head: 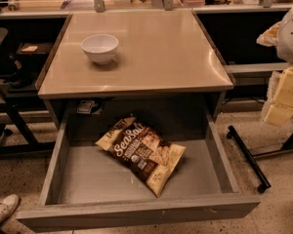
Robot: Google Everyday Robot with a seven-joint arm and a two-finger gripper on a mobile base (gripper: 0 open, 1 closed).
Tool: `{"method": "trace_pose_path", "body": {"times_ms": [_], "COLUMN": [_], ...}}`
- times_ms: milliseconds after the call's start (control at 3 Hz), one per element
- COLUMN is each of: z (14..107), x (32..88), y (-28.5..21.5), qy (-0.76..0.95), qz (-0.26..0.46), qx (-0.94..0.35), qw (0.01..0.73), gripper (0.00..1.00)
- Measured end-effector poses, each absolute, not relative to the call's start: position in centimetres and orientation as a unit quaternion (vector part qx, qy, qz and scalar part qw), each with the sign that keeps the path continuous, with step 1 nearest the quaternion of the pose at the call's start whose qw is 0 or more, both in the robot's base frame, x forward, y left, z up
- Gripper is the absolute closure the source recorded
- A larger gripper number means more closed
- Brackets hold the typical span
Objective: Pick brown chip bag from top drawer and place on counter
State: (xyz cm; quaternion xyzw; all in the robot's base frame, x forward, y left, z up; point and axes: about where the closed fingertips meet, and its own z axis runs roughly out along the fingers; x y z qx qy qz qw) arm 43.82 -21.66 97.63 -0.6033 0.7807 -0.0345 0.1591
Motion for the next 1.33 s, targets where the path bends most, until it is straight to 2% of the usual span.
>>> {"method": "trace_pose_path", "body": {"times_ms": [667, 1000, 1333], "z": [97.5, 95.8, 91.4], "x": [43.9, 43.5, 43.3], "y": [-21.4, -19.6, -16.4], "qy": [0.784, 0.797, 0.816], "qz": [-0.038, -0.056, -0.061], "qx": [-0.598, -0.582, -0.563], "qw": [0.159, 0.151, 0.112], "gripper": [0.0, 0.0, 0.0]}}
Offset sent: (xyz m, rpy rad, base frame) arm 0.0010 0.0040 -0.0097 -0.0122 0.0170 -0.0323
